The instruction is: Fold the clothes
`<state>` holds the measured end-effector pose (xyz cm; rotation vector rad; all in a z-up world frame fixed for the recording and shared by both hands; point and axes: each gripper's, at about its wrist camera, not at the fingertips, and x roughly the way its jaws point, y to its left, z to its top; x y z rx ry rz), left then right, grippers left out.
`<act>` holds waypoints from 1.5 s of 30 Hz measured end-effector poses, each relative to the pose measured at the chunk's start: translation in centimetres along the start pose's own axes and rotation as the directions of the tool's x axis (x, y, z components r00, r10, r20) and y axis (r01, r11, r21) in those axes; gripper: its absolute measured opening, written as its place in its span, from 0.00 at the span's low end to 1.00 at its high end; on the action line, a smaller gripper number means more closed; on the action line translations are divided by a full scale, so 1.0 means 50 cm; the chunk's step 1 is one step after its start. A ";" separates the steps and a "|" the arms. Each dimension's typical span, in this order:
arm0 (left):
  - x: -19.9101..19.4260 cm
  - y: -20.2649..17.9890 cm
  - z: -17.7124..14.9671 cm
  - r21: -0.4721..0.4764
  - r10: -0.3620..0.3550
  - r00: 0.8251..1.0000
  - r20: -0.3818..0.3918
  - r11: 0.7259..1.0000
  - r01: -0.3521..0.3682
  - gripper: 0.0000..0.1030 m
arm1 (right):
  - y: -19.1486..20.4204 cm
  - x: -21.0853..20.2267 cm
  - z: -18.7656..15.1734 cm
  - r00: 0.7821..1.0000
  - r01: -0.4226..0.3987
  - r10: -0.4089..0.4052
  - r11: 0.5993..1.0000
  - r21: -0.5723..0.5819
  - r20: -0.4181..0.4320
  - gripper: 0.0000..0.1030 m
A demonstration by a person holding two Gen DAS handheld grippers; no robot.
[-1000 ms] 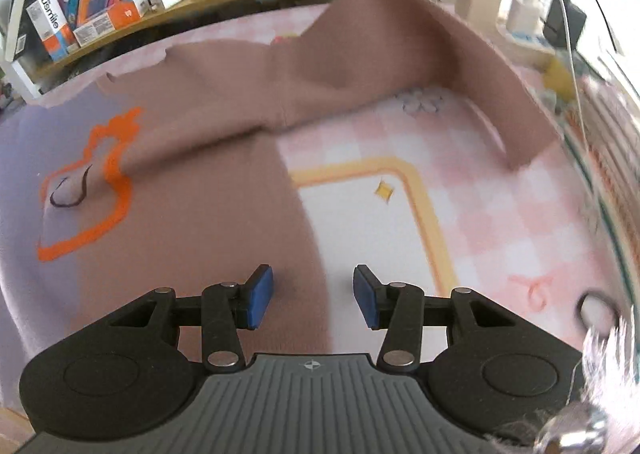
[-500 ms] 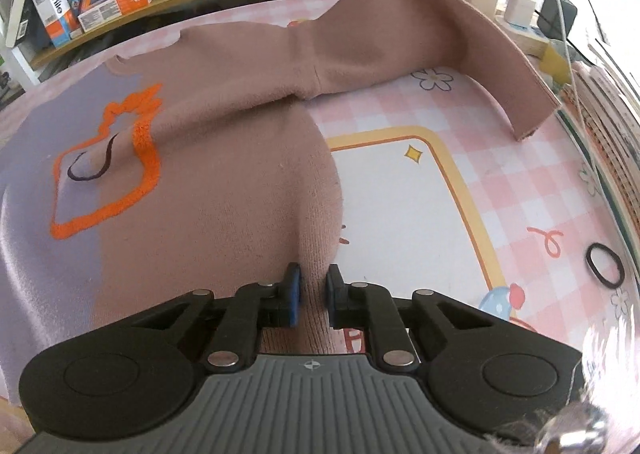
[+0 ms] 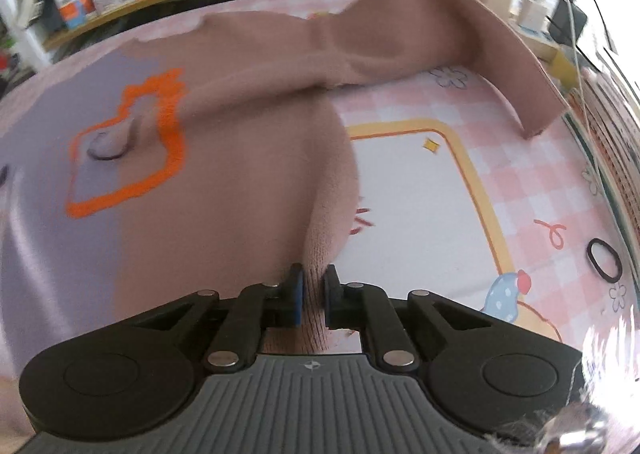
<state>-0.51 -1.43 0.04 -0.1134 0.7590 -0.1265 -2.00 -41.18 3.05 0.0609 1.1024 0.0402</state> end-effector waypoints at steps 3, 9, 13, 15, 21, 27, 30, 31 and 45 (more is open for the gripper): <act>0.024 -0.008 0.006 0.001 -0.025 0.999 -0.032 1.000 0.025 0.58 | 0.023 -0.081 -0.001 0.995 -0.079 0.080 0.997 -0.009 0.060 0.08; 0.071 0.001 0.018 -0.052 -0.008 0.997 -0.070 0.999 0.004 0.63 | 0.007 -0.105 -0.039 0.996 -0.085 0.085 0.995 0.044 -0.001 0.08; 0.094 0.012 0.030 -0.131 -0.021 0.998 -0.067 0.991 0.012 0.21 | 0.003 -0.079 -0.068 0.997 -0.058 0.063 0.993 0.103 -0.040 0.08; 0.102 0.017 0.034 -0.153 -0.020 0.998 -0.058 0.988 0.011 0.04 | 0.004 -0.070 -0.076 0.997 -0.048 0.054 0.992 0.120 -0.051 0.08; 0.105 0.047 0.047 -0.142 0.056 0.998 -0.023 0.988 -0.059 0.04 | 0.046 -0.048 -0.080 0.988 -0.122 0.131 0.987 0.109 -0.082 0.08; 0.098 0.047 0.043 -0.112 0.058 0.998 -0.017 0.992 -0.060 0.10 | 0.053 -0.047 -0.066 0.992 -0.099 0.103 0.993 0.068 -0.068 0.17; 0.075 0.040 0.041 -0.082 0.082 0.997 0.010 0.993 -0.081 0.13 | 0.045 -0.052 -0.055 0.996 -0.067 0.070 0.997 0.046 -0.050 0.36; 0.062 0.037 0.040 -0.073 0.094 0.995 0.028 0.993 -0.092 0.14 | 0.042 -0.054 -0.051 0.997 -0.057 0.059 0.998 0.038 -0.044 0.36; -0.015 -0.134 -0.041 -0.018 0.015 0.997 0.075 1.000 -0.014 0.34 | -0.174 -0.054 0.120 0.942 0.246 -0.204 0.959 -0.137 0.268 0.38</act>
